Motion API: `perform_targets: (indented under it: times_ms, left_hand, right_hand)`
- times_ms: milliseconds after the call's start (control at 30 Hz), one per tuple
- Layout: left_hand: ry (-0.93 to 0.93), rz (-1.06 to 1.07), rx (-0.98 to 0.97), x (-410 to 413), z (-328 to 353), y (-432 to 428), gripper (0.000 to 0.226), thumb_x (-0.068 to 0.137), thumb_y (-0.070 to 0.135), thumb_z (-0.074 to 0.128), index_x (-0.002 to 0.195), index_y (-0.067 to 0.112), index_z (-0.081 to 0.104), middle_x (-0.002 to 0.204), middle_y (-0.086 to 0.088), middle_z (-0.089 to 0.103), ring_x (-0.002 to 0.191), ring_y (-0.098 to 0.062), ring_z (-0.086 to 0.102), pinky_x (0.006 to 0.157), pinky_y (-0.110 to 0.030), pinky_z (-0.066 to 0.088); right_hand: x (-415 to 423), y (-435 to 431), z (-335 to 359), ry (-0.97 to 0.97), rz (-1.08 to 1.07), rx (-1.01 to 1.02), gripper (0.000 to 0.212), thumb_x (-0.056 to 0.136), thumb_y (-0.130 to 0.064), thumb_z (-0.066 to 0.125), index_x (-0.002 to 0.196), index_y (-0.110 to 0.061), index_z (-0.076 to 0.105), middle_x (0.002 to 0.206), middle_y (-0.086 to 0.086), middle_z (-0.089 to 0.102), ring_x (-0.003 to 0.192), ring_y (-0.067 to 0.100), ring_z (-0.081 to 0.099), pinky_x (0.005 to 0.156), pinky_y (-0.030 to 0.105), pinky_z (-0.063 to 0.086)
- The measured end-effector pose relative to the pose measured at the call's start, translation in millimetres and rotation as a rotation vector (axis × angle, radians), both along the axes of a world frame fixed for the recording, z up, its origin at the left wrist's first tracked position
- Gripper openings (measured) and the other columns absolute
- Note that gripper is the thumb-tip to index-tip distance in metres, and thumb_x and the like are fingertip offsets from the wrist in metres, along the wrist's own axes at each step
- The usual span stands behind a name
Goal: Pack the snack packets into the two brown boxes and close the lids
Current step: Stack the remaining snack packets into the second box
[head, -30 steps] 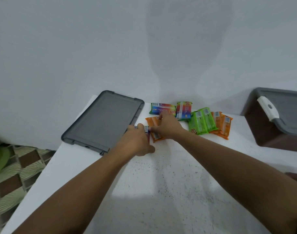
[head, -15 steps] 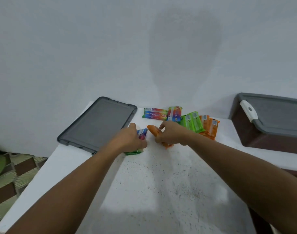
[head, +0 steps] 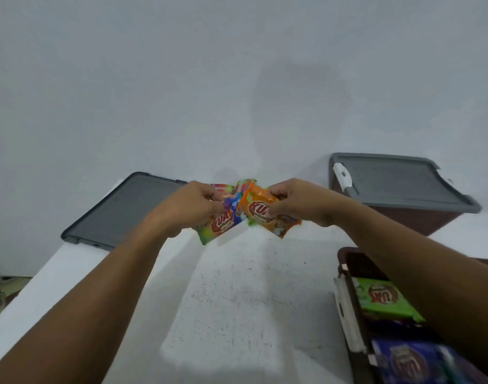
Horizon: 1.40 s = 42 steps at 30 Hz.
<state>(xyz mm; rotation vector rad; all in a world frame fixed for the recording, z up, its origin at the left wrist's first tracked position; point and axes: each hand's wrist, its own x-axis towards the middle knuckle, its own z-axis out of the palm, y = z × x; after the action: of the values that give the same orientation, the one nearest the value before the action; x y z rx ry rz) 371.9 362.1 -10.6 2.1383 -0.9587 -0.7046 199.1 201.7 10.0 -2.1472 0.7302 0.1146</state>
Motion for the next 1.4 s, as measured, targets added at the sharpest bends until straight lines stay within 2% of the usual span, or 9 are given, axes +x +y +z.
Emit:
perform_targets:
  times_ms: [167,400,500,733,867,933,1067,1200,1400]
  left_hand:
    - [0.028,-0.088,-0.011,-46.2,27.1,-16.1,0.008,0.085,0.016,0.075,0.091,0.011,0.077,0.086,0.001,0.079,0.088,-0.020,0.076,0.082,-0.042,0.060]
    - [-0.026,-0.296,-0.018,-130.2,55.5,-47.3,0.007,0.089,0.019,0.075,0.092,0.019,0.081,0.086,0.004,0.080,0.084,-0.015,0.076,0.074,-0.033,0.055]
    - [-0.053,-0.359,-0.012,-163.7,57.6,-61.6,0.007,0.087,0.019,0.078,0.092,0.021,0.082,0.085,0.007,0.079,0.082,-0.010,0.076,0.066,-0.024,0.052]
    - [-0.071,-0.448,0.035,-217.5,46.7,-94.6,0.013,0.085,0.022,0.081,0.098,0.025,0.081,0.091,0.009,0.079,0.086,-0.008,0.076,0.071,-0.028,0.061]
    - [-0.235,-0.537,0.095,-244.3,28.5,-110.8,0.012,0.086,0.018,0.078,0.094,0.027,0.076,0.084,0.009,0.078,0.081,-0.009,0.075,0.072,-0.035,0.061]
    - [-0.340,-0.601,0.144,-255.7,17.0,-118.4,0.012,0.087,0.017,0.076,0.095,0.026,0.073,0.085,0.007,0.076,0.084,-0.012,0.072,0.079,-0.039,0.060]
    - [-0.511,-0.688,0.244,-272.6,-4.9,-130.6,0.018,0.093,0.021,0.070,0.111,0.022,0.070,0.102,0.004,0.071,0.096,-0.014,0.066,0.072,-0.027,0.049]
    - [-0.585,-0.656,0.266,-276.5,-20.9,-135.9,0.025,0.096,0.024,0.066,0.120,0.022,0.070,0.119,-0.001,0.071,0.105,-0.016,0.064,0.081,-0.029,0.052]
    - [-0.788,-0.613,0.229,-283.7,-28.8,-130.3,0.023,0.096,0.029,0.063,0.117,0.026,0.073,0.113,-0.004,0.072,0.100,-0.020,0.067,0.083,-0.035,0.057]
  right_hand:
    - [-80.1,-21.7,26.7,-0.078,0.021,-0.034,0.023,0.085,-0.020,0.078,0.108,-0.016,0.075,0.096,0.000,0.078,0.086,0.015,0.076,0.082,0.032,0.061]
    - [-184.5,-60.2,39.0,-0.113,-0.030,0.044,0.025,0.084,-0.001,0.075,0.107,-0.007,0.067,0.095,0.017,0.077,0.085,0.028,0.075,0.077,0.040,0.061]
    - [-221.1,-70.6,42.2,-0.053,-0.012,0.004,0.026,0.082,-0.009,0.080,0.104,-0.009,0.067,0.090,0.011,0.078,0.083,0.024,0.077,0.069,0.033,0.057]
    - [-281.9,-92.4,37.7,0.058,0.003,-0.180,0.020,0.079,-0.024,0.084,0.097,-0.023,0.076,0.084,-0.004,0.079,0.079,0.012,0.076,0.077,0.034,0.060]
    - [-297.4,-102.6,18.5,0.152,-0.003,-0.362,0.016,0.078,-0.022,0.084,0.092,-0.028,0.077,0.064,-0.016,0.071,0.058,-0.003,0.064,0.056,0.018,0.045]
    - [-299.4,-105.4,4.2,0.185,0.010,-0.415,0.018,0.077,-0.022,0.084,0.092,-0.030,0.078,0.070,-0.018,0.068,0.064,-0.003,0.062,0.057,0.016,0.044]
    - [-300.5,-106.6,-22.3,0.211,0.039,-0.357,0.022,0.079,-0.022,0.083,0.100,-0.028,0.080,0.080,-0.017,0.071,0.079,0.002,0.068,0.074,0.025,0.059]
    - [-297.7,-104.2,-35.6,0.226,0.076,-0.393,0.026,0.081,-0.022,0.081,0.107,-0.026,0.079,0.088,-0.014,0.072,0.089,0.007,0.069,0.084,0.029,0.059]
    - [-293.2,-96.8,-38.2,0.296,0.119,-0.654,0.029,0.086,-0.029,0.074,0.115,-0.030,0.076,0.110,-0.010,0.074,0.095,0.009,0.067,0.084,0.031,0.057]
